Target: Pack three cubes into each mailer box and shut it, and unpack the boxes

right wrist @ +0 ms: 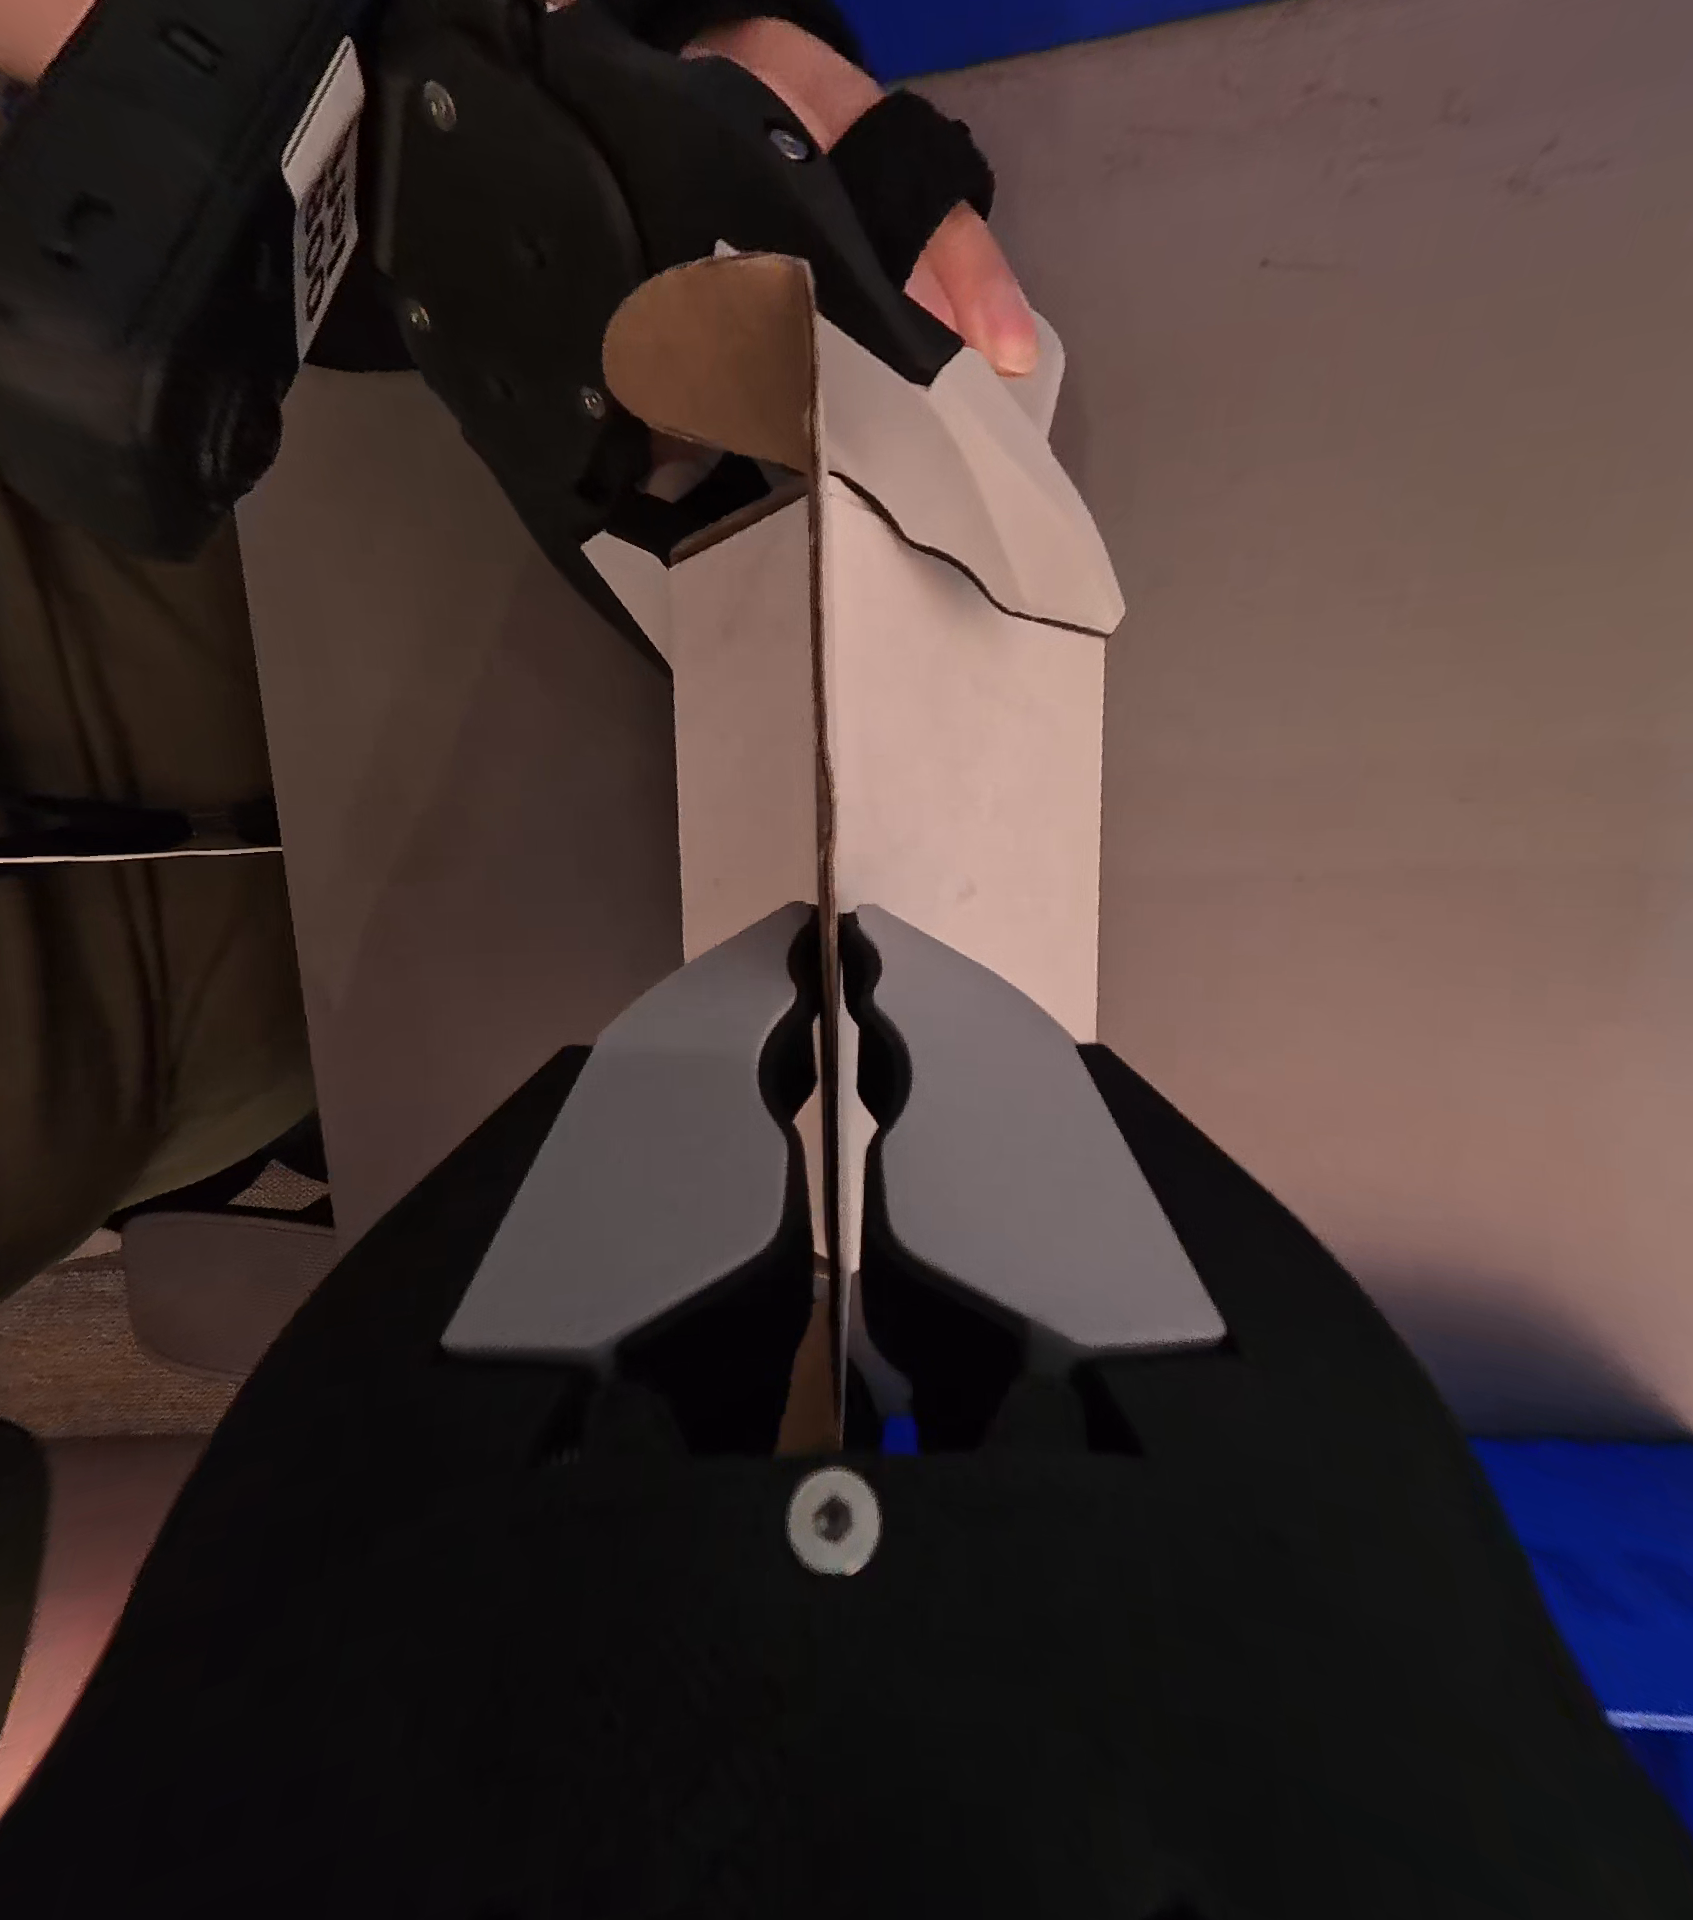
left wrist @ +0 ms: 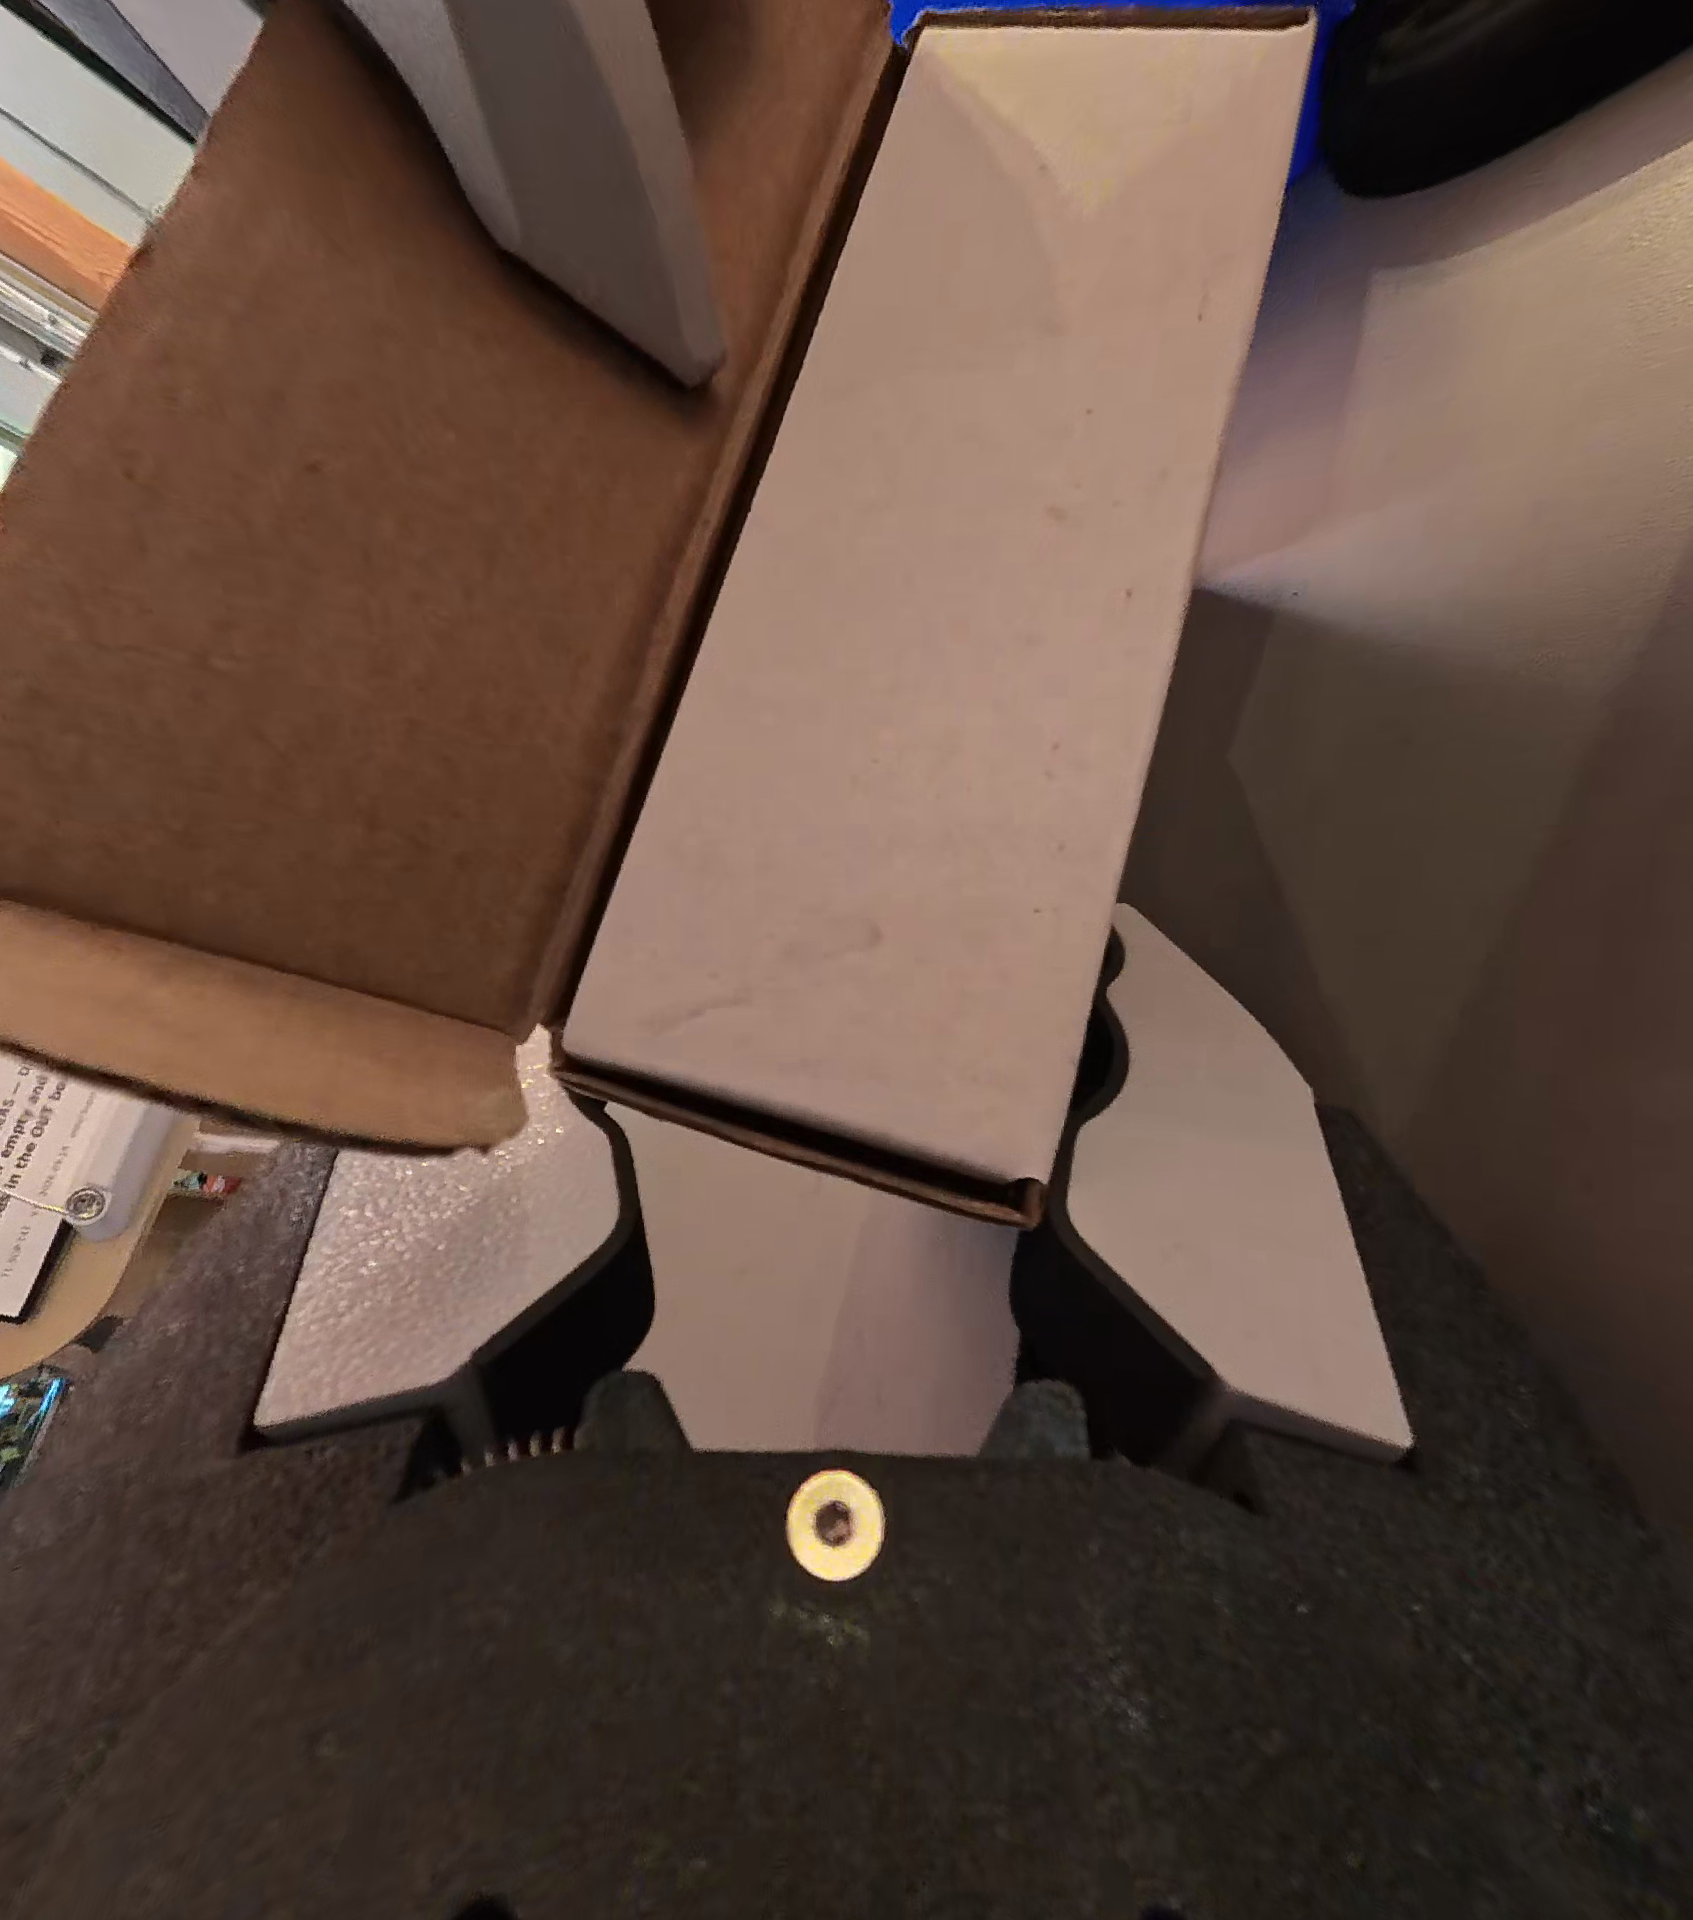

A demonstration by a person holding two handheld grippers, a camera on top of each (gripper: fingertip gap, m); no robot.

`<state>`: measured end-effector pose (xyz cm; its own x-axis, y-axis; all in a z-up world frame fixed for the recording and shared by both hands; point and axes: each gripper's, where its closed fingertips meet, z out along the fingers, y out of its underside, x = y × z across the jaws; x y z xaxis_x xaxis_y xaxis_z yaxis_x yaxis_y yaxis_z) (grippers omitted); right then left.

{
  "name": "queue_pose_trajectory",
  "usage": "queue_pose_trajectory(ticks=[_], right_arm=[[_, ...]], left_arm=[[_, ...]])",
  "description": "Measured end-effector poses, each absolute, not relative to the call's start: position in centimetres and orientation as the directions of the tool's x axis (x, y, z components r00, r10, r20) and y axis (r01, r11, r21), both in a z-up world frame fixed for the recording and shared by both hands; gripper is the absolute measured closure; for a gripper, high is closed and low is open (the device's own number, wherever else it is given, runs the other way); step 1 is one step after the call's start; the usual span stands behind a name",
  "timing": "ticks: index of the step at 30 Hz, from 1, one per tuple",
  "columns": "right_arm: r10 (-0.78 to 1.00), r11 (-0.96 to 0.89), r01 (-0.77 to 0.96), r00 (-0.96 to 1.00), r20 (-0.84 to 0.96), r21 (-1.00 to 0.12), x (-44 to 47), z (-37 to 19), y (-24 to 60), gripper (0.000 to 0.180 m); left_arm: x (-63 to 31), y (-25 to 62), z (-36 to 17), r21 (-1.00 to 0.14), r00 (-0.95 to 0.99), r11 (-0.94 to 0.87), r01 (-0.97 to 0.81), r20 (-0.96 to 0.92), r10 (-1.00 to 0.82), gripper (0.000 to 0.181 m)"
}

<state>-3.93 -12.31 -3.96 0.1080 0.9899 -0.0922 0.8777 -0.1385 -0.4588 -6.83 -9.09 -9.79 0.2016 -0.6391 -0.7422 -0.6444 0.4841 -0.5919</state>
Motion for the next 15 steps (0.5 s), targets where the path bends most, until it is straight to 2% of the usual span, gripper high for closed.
queue_pose_trajectory(ticks=[7,10,15], right_arm=[[0.985,-0.172,0.869,0.15,-0.085,-0.463,-3.9,-3.9,-11.5,0.177],[0.985,-0.17,0.869,0.17,-0.041,-0.466,-3.5,-3.7,-10.7,0.177],[0.971,-0.185,0.87,0.233,0.05,-0.456,-2.5,-3.7,-8.6,0.177]], left_arm=[[-7.7,-8.4,-9.3,-0.624,0.301,0.381,-0.682,-0.714,-0.632,0.088],[-8.6,-8.8,-7.6,-0.665,0.357,0.375,-0.646,-0.698,-0.621,0.081],[-11.0,-9.7,-3.9,-0.7,0.462,0.407,-0.587,-0.702,-0.542,0.082]])
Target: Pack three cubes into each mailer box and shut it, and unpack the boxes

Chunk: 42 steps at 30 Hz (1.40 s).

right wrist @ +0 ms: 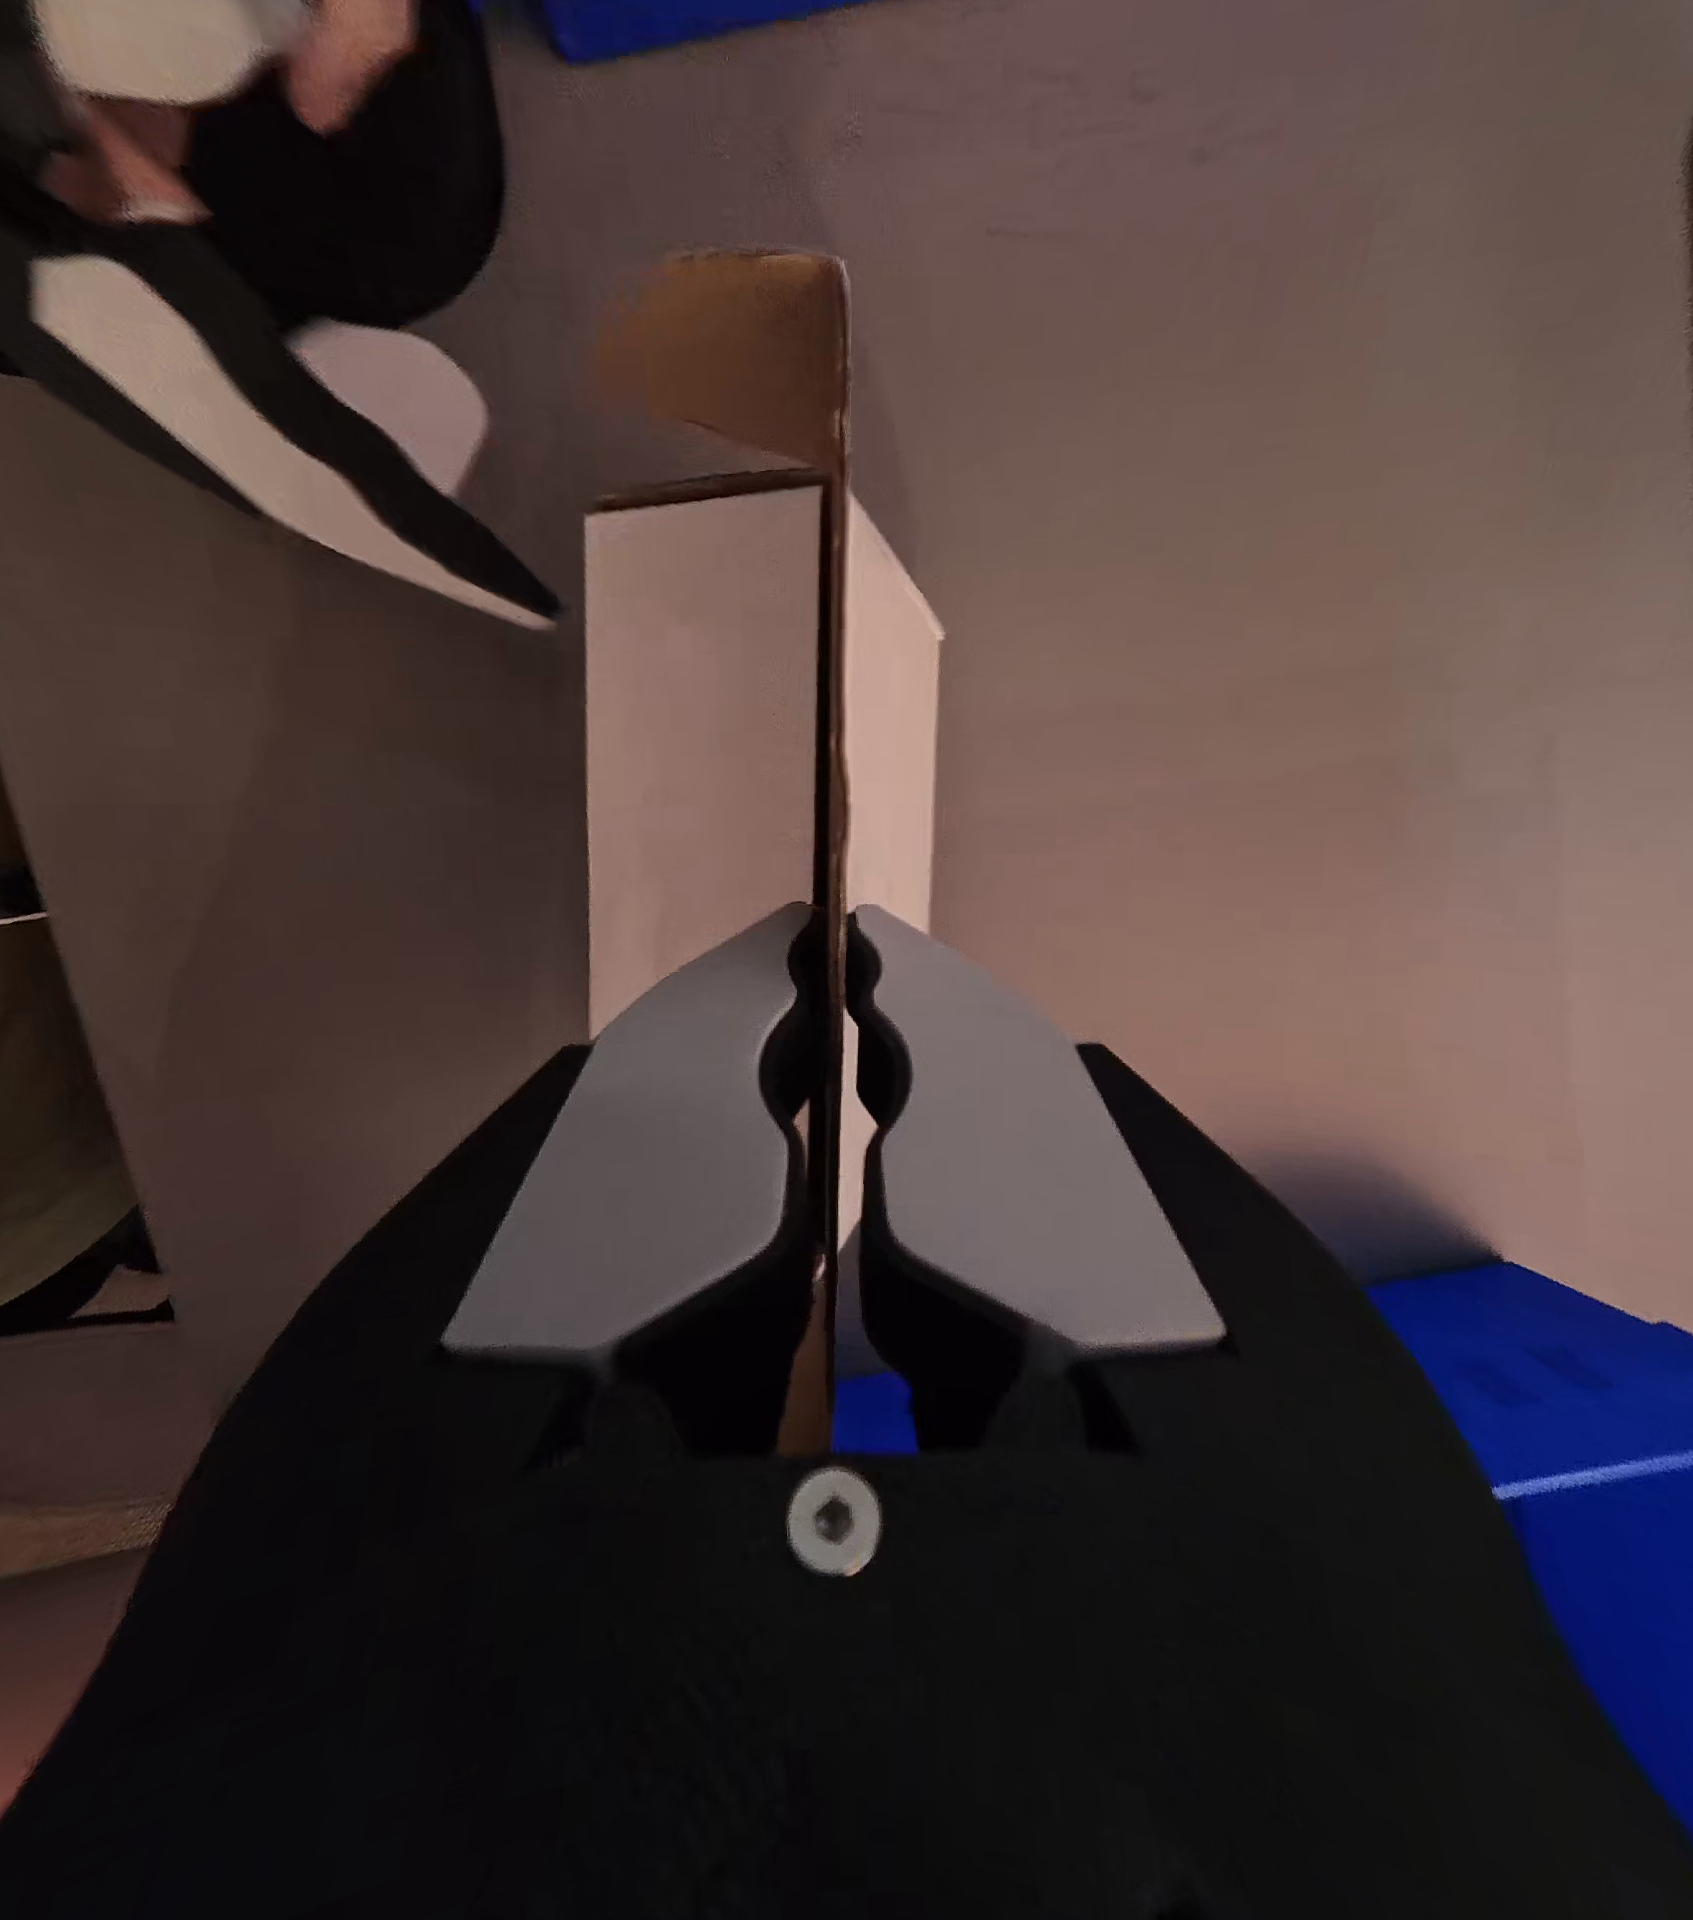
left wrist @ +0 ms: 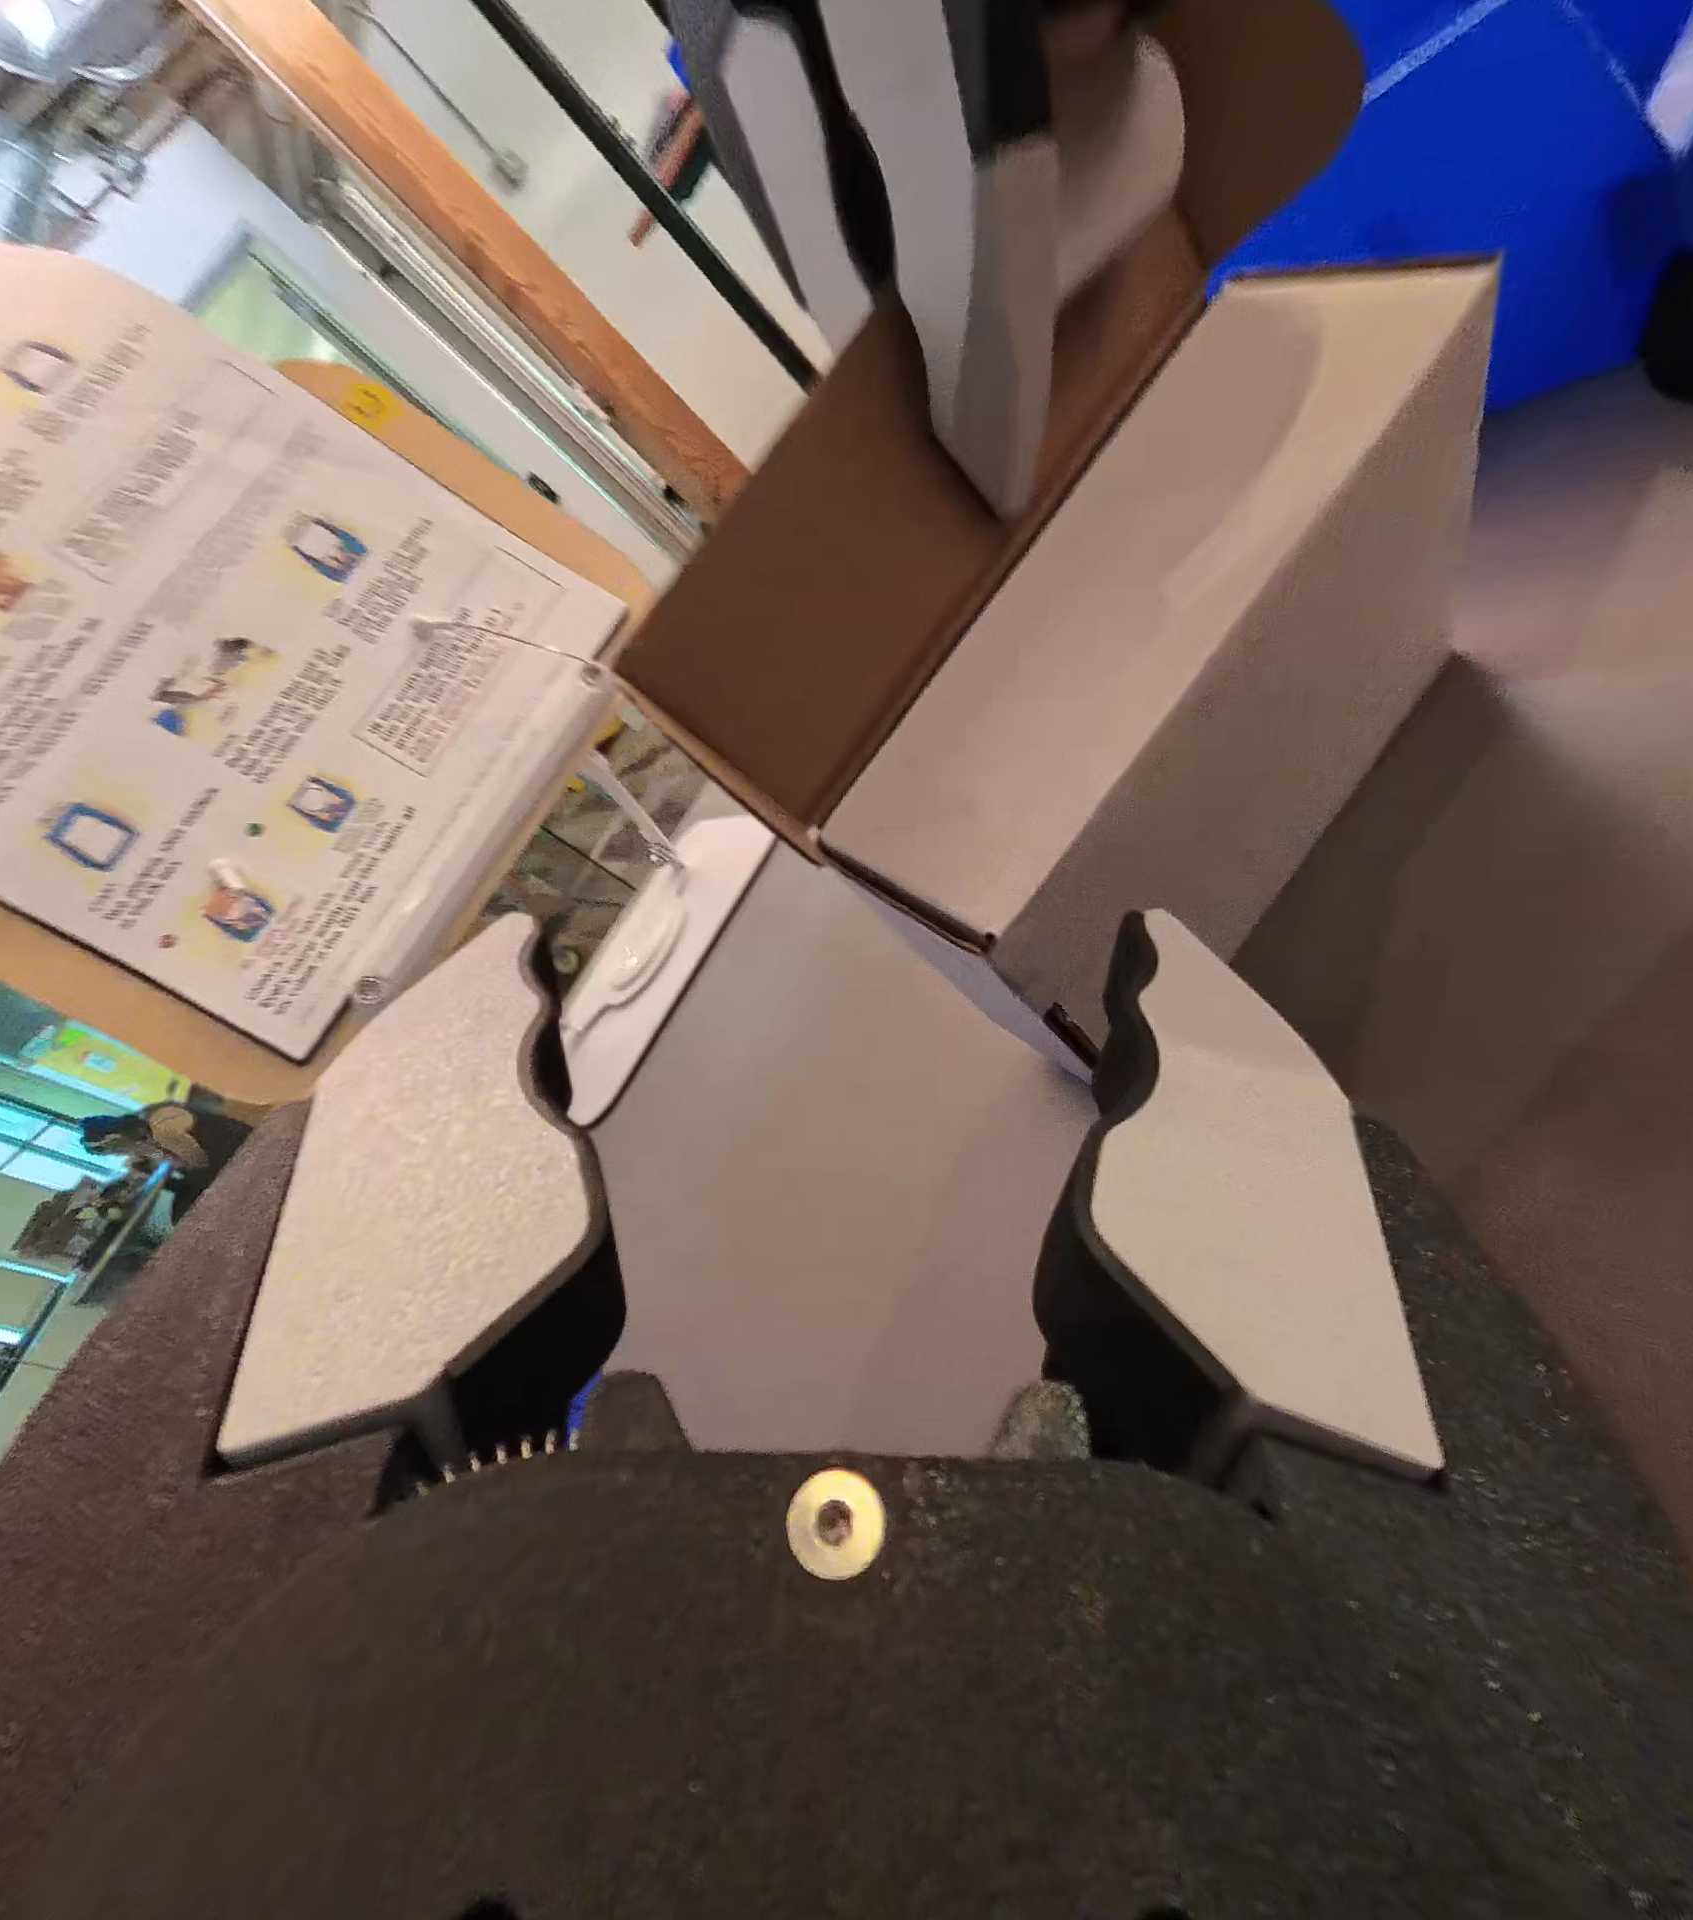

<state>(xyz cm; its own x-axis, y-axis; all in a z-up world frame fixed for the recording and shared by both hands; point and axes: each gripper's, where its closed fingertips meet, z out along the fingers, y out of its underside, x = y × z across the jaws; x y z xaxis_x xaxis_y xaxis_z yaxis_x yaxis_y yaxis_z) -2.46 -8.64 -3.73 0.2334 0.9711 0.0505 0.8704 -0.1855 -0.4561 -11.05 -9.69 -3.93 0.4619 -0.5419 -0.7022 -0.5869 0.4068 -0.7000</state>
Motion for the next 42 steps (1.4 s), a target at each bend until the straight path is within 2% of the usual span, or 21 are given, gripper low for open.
queue_pose_trajectory(ticks=[4,10,15,19,22,31,36,42], right_arm=[[0.961,-0.202,0.864,0.266,0.077,-0.462,-2.4,-3.9,-7.3,0.177],[0.956,-0.186,0.862,0.269,0.115,-0.471,-2.7,-3.7,-6.8,0.177],[0.957,-0.178,0.864,0.263,0.121,-0.472,-2.9,-3.7,-6.9,0.177],[0.957,-0.175,0.865,0.262,0.126,-0.471,-2.8,-3.7,-6.7,0.177],[0.961,-0.179,0.861,0.256,0.102,-0.476,-3.0,-3.7,-7.0,0.177],[0.96,-0.176,0.866,0.256,0.112,-0.469,-3.1,-3.6,-7.0,0.177],[0.947,-0.189,0.849,0.291,0.138,-0.493,-2.9,-3.0,-6.2,0.177],[0.927,-0.175,0.844,0.314,0.203,-0.508,-2.7,-2.3,-5.4,0.177]], left_arm=[[-10.8,-11.4,-2.6,-0.659,0.445,0.486,-0.574,-0.749,-0.491,0.09],[-5.9,-12.3,-4.7,-0.504,0.212,0.535,-0.678,-0.831,-0.514,0.097],[-3.5,-10.4,-6.6,-0.39,0.096,0.507,-0.769,-0.854,-0.512,0.099],[-3.5,-8.9,-8.2,-0.346,0.076,0.439,-0.829,-0.848,-0.524,0.101],[-3.8,-8.6,-7.7,-0.267,0.052,0.437,-0.859,-0.894,-0.445,0.114],[-4.0,-8.7,-8.2,-0.225,0.036,0.404,-0.887,-0.905,-0.423,0.11],[-4.1,-9.3,-8.1,-0.239,0.052,0.413,-0.879,-0.908,-0.416,0.117],[-4.3,-10.6,-8.0,-0.291,0.077,0.414,-0.863,-0.885,-0.46,0.114]])
